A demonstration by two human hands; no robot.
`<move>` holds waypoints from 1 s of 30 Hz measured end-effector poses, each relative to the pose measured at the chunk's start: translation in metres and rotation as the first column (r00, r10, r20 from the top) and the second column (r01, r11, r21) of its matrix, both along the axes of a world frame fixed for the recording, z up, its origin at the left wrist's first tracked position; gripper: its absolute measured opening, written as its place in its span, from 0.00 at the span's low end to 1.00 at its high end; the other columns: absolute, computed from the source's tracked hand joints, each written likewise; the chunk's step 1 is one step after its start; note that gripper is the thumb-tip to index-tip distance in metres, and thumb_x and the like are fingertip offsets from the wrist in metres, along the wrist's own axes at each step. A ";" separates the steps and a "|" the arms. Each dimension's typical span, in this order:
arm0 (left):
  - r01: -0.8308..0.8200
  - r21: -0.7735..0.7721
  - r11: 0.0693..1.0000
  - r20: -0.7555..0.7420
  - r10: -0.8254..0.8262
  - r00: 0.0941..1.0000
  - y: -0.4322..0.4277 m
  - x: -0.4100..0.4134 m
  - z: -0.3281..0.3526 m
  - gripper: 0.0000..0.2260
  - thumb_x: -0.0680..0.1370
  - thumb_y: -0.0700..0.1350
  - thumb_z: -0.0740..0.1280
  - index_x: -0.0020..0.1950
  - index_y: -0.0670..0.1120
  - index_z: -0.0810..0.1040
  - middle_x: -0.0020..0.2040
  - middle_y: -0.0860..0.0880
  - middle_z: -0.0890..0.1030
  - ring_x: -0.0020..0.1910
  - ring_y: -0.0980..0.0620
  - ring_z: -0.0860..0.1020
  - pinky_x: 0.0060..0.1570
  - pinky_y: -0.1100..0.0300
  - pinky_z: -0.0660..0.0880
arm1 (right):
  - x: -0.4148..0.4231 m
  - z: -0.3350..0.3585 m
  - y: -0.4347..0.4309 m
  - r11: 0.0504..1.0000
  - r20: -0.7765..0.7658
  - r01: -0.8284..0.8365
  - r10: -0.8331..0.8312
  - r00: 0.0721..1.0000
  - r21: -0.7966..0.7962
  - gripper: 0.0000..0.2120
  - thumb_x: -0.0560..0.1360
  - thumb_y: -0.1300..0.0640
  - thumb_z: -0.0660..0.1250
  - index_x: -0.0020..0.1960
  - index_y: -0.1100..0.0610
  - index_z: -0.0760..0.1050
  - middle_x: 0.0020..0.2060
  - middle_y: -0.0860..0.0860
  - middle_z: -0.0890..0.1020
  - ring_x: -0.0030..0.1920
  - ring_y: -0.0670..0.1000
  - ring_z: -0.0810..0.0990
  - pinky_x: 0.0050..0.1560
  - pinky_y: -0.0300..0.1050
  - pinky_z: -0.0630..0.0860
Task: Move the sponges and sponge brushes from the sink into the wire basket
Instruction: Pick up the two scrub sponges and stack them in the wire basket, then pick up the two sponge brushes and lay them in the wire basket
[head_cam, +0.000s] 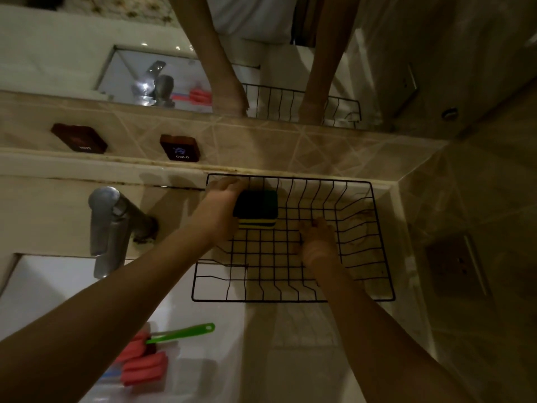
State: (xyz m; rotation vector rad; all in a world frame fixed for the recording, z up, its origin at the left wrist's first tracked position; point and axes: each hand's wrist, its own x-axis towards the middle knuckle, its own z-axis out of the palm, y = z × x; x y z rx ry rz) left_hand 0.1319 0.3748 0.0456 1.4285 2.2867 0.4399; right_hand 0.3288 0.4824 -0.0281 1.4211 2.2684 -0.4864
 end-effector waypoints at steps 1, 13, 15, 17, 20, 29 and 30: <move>-0.064 0.060 0.996 -0.003 0.064 0.998 -0.007 -0.001 0.007 0.31 0.72 0.36 0.69 0.72 0.53 0.65 0.73 0.47 0.66 0.72 0.43 0.65 0.69 0.48 0.69 | 0.000 0.004 -0.001 1.000 0.018 0.007 -0.007 1.000 -0.001 0.30 0.77 0.53 0.68 0.76 0.51 0.62 0.75 0.58 0.59 0.73 0.62 0.60 0.70 0.51 0.66; -0.183 0.052 0.982 0.052 0.180 0.982 -0.150 -0.016 0.043 0.10 0.76 0.38 0.65 0.56 0.45 0.79 0.47 0.48 0.81 0.39 0.54 0.76 0.45 0.59 0.78 | -0.033 0.106 -0.055 0.952 -0.570 0.144 -0.279 0.773 -0.270 0.05 0.75 0.64 0.69 0.50 0.60 0.81 0.41 0.54 0.83 0.40 0.53 0.80 0.37 0.42 0.77; -0.194 -0.034 0.980 0.061 0.196 0.979 -0.183 -0.011 0.028 0.09 0.76 0.39 0.66 0.54 0.44 0.81 0.49 0.46 0.83 0.40 0.51 0.78 0.46 0.58 0.77 | -0.037 0.148 -0.093 0.798 -0.618 -0.024 -0.446 0.647 -0.602 0.05 0.76 0.63 0.69 0.50 0.63 0.81 0.37 0.56 0.82 0.36 0.55 0.80 0.34 0.44 0.77; -0.206 -0.173 0.963 0.068 0.220 0.973 -0.214 -0.008 0.011 0.10 0.76 0.40 0.65 0.56 0.44 0.81 0.52 0.45 0.84 0.47 0.48 0.81 0.50 0.57 0.78 | -0.040 0.169 -0.136 0.665 -0.596 -0.246 -0.368 0.714 -0.705 0.07 0.76 0.61 0.69 0.52 0.63 0.81 0.37 0.56 0.84 0.35 0.54 0.82 0.34 0.43 0.80; -0.237 -0.328 0.914 0.063 0.272 0.960 -0.254 -0.015 -0.017 0.12 0.75 0.40 0.65 0.57 0.44 0.82 0.56 0.44 0.83 0.53 0.46 0.81 0.56 0.54 0.78 | -0.051 0.140 -0.194 0.653 -0.481 -0.274 -0.158 0.862 -0.706 0.07 0.76 0.58 0.70 0.53 0.59 0.81 0.39 0.55 0.86 0.36 0.53 0.86 0.38 0.45 0.84; -0.383 -0.532 0.755 0.017 0.462 0.887 -0.344 -0.045 -0.084 0.16 0.69 0.37 0.66 0.56 0.45 0.82 0.56 0.43 0.82 0.54 0.44 0.80 0.52 0.56 0.77 | -0.063 -0.019 -0.273 0.797 -0.213 -0.180 0.066 0.975 -0.577 0.19 0.75 0.55 0.67 0.66 0.55 0.75 0.61 0.56 0.80 0.53 0.53 0.79 0.51 0.39 0.74; -0.370 -0.553 0.746 0.016 0.454 0.891 -0.349 -0.045 -0.090 0.17 0.70 0.37 0.66 0.58 0.45 0.81 0.58 0.43 0.81 0.55 0.44 0.80 0.53 0.56 0.77 | -0.065 -0.027 -0.276 0.803 -0.200 -0.185 0.084 0.976 -0.567 0.21 0.76 0.56 0.66 0.68 0.55 0.73 0.64 0.57 0.78 0.55 0.53 0.78 0.54 0.40 0.74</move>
